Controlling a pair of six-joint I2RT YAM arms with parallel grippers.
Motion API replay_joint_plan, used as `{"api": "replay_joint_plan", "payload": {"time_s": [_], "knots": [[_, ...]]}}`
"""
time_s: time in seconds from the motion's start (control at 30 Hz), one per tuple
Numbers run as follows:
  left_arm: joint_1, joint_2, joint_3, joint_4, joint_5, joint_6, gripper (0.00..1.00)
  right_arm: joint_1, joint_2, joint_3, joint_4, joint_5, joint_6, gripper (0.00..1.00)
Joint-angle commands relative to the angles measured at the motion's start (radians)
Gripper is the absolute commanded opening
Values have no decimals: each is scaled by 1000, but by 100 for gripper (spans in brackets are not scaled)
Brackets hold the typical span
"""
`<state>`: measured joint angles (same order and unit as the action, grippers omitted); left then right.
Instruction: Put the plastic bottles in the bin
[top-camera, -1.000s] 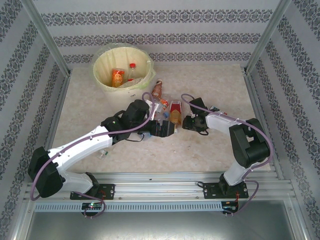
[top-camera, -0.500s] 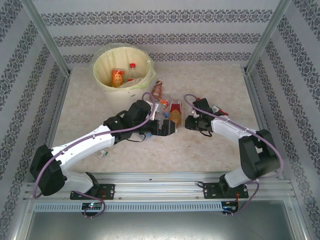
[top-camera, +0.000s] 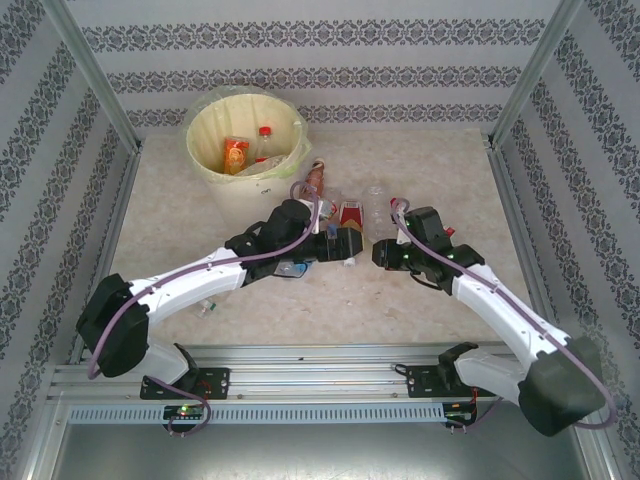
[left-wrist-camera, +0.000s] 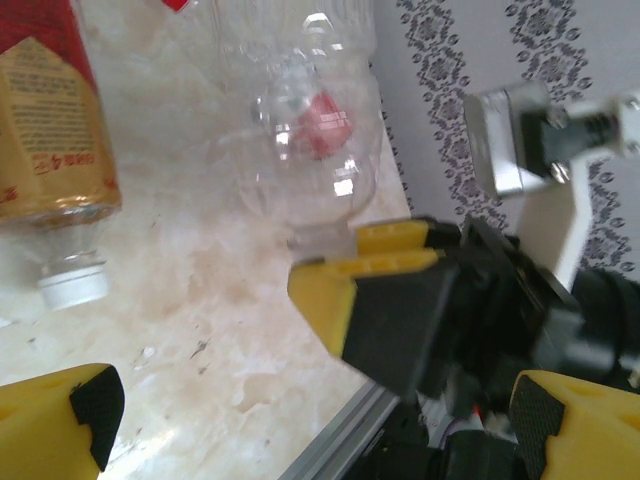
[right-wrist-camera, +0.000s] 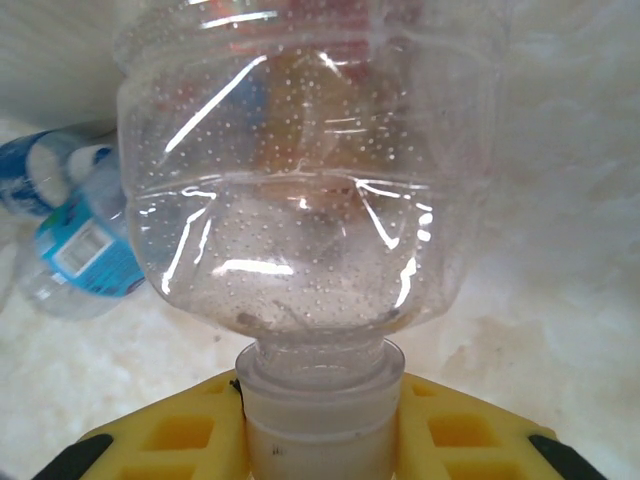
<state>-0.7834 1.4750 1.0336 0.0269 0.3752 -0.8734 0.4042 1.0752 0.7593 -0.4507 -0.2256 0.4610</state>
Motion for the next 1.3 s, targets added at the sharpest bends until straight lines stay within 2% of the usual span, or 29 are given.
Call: {"api": "replay_joint_plan", "payload": {"time_s": [0.0, 0.27, 0.67, 0.8, 1.1, 1.27], "knots": [[11, 15, -6, 181, 18, -44, 100, 11, -75, -14, -59, -95, 33, 28], [22, 50, 2, 262, 21, -47, 100, 29, -155, 17, -142, -194, 43, 28], [52, 83, 10, 321, 54, -98, 100, 42, -211, 34, -120, -342, 87, 28], [66, 85, -17, 394, 64, -152, 100, 44, -215, 31, -104, -391, 94, 28], [76, 90, -20, 414, 77, -186, 100, 50, -222, 28, -91, -397, 105, 28], [76, 93, -18, 407, 79, -190, 96, 53, -229, 28, -88, -391, 109, 28]]}}
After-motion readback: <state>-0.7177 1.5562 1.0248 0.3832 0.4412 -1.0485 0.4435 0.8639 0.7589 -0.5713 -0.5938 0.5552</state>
